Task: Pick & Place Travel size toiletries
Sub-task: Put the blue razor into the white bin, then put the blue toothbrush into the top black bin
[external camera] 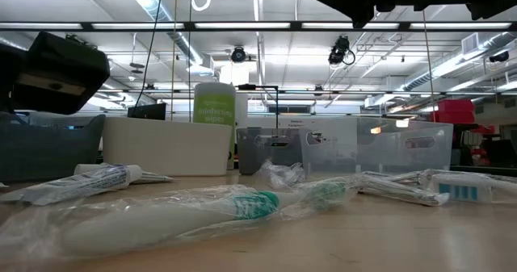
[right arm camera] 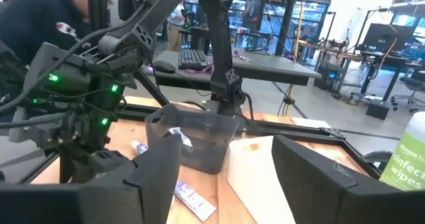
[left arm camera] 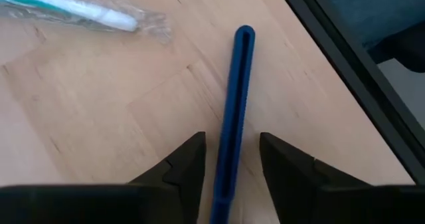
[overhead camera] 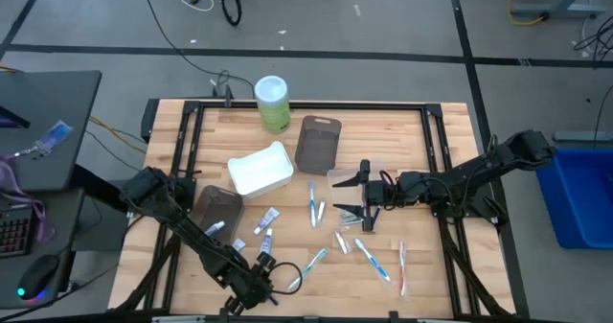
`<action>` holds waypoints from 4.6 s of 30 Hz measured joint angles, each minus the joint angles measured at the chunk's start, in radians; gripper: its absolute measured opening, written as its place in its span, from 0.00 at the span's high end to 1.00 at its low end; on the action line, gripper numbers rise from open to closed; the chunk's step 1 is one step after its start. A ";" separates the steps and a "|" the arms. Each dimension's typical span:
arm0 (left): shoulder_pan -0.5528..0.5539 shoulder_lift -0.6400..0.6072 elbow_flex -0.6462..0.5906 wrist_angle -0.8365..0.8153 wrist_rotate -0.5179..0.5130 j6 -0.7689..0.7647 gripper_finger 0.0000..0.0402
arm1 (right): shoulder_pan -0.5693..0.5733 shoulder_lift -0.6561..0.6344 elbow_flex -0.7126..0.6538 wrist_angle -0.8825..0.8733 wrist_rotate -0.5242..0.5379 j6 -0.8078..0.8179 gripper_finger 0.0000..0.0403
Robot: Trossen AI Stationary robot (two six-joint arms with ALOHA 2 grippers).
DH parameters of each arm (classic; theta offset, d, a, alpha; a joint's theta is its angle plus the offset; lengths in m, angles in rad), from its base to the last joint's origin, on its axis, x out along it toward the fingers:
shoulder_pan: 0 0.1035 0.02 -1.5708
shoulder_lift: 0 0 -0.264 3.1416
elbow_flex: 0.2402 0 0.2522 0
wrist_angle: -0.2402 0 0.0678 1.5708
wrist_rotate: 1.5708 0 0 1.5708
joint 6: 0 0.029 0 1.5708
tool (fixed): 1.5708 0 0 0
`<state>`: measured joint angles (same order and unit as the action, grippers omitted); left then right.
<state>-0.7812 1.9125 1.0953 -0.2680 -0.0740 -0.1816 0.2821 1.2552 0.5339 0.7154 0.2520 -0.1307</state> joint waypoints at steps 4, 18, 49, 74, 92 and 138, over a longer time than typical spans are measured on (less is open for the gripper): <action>0.006 0.001 -0.001 -0.001 -0.017 0.004 0.74 | 0.000 0.000 0.000 -0.001 0.000 0.007 0.38; 0.089 -0.066 0.160 -0.342 -0.167 0.016 0.91 | 0.000 0.000 0.000 -0.016 0.000 0.084 0.45; 0.969 -0.226 0.040 -0.626 -0.165 -0.186 0.85 | 0.000 0.000 0.000 -0.055 0.000 0.089 0.45; 0.860 -0.467 0.143 -0.737 -0.266 -0.069 0.68 | 0.000 0.001 0.000 -0.159 0.000 0.151 0.44; 0.774 -0.997 -0.428 0.198 -0.227 0.094 0.68 | -0.022 0.027 -0.001 -0.149 0.083 0.174 0.48; 0.774 -0.976 -0.440 0.229 -0.228 0.178 0.68 | 0.298 0.567 0.533 -1.445 -0.225 1.238 0.77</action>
<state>-0.0071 0.9363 0.6552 -0.0394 -0.3021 -0.0032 0.5802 1.8222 1.0664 -0.7294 0.0269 1.1078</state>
